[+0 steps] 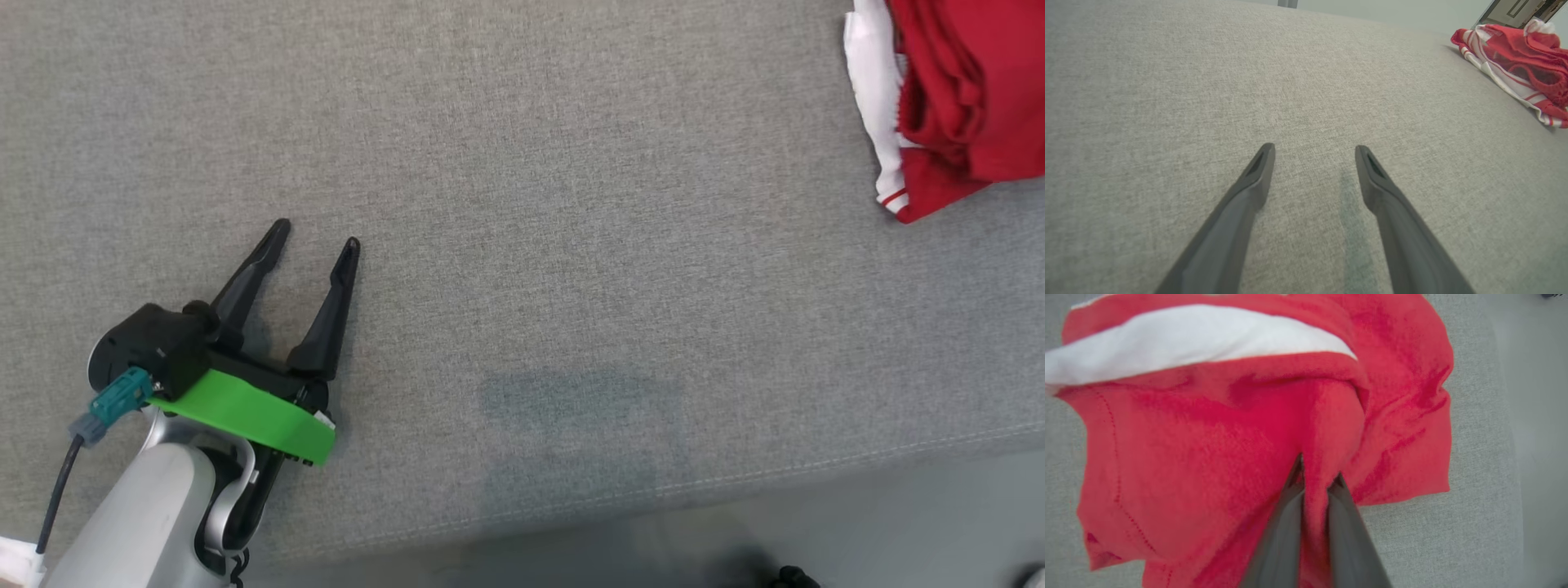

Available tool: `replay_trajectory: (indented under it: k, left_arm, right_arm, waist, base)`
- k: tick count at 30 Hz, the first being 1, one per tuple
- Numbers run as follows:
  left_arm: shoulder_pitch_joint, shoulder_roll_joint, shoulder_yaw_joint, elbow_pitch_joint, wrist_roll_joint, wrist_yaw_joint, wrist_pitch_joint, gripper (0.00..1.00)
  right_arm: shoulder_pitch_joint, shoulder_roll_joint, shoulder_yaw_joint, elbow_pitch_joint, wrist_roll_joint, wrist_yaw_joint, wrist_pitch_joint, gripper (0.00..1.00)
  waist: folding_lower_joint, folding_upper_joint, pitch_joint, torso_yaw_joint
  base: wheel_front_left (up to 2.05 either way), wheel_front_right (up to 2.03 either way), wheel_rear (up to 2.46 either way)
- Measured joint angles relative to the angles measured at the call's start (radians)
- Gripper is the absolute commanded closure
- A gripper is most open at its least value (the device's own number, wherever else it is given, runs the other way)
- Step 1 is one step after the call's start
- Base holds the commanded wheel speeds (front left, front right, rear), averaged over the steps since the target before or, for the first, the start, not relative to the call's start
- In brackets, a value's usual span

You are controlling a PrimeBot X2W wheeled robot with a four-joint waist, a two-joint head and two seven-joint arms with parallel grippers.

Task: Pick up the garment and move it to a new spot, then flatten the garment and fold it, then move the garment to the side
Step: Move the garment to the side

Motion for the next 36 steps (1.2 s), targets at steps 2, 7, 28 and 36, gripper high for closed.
replay_trajectory:
  k: [2,7,28,36]
  left_arm:
    - [-0.011,0.0,0.0,0.002,0.0,0.0,0.0,0.0]
    - [-0.021,0.001,0.003,0.01,0.003,-0.001,-0.003,0.0]
    - [-0.016,-0.028,-0.005,0.101,-0.006,-0.002,-0.011,0.0]
    - [0.014,-0.05,-0.017,0.136,-0.01,-0.006,-0.014,0.0]
  right_arm:
    - [-0.004,-0.005,-0.008,0.014,-0.021,0.0,-0.014,1.0]
    - [-0.024,-0.002,-0.001,0.044,-0.073,0.0,-0.043,1.0]
    - [0.077,0.093,-0.035,0.344,-0.238,-0.001,-0.222,0.0]
    - [0.14,0.138,-0.085,0.392,-0.241,-0.001,-0.328,0.0]
  waist:
    - [0.0,-0.0001,0.019,0.002]
    - [0.0,-0.0001,0.038,0.016]
    - [-0.0001,-0.0001,-0.081,0.02]
    - [-0.0001,0.0,-0.15,0.027]
  base:
    - [0.0,0.0,0.0]
    - [0.0,0.0,0.0]
    - [0.0,0.0,0.0]
    - [0.0,0.0,0.0]
